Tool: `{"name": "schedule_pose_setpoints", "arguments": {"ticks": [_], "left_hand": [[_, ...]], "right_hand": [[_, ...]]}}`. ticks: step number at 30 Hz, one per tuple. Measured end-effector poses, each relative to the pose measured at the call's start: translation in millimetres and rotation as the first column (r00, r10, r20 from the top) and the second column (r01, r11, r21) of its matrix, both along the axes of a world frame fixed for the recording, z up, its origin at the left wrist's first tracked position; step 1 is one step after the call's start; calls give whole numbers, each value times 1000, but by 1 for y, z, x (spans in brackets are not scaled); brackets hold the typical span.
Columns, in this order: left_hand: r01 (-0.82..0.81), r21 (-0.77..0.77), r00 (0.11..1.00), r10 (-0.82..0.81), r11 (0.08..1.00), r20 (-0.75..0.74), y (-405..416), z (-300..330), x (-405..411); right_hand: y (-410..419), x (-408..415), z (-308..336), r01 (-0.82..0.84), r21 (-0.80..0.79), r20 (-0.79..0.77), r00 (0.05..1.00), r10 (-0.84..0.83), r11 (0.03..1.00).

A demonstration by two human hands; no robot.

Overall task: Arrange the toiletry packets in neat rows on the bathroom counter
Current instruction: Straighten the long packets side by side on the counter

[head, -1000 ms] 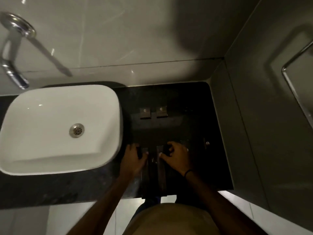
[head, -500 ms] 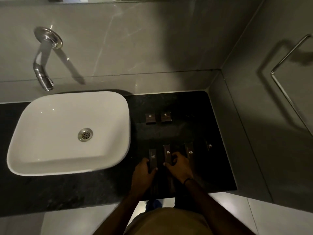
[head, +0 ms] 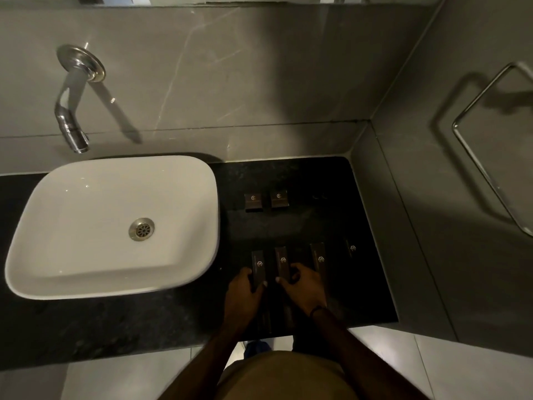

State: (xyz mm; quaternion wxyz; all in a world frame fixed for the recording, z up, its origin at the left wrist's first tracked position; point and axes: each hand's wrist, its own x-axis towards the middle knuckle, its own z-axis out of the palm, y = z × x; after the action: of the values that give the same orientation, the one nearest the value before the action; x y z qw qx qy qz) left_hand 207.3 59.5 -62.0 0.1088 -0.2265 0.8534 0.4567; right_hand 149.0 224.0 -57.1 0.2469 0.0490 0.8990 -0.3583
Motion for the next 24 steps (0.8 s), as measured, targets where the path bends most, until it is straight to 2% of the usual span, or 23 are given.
{"name": "schedule_pose_setpoints", "arguments": {"ticks": [24], "left_hand": [[-30, -25, 999, 30, 999, -28, 2, 0, -7]], "right_hand": [[1, -4, -2, -22, -28, -20, 1000, 21, 999]]}}
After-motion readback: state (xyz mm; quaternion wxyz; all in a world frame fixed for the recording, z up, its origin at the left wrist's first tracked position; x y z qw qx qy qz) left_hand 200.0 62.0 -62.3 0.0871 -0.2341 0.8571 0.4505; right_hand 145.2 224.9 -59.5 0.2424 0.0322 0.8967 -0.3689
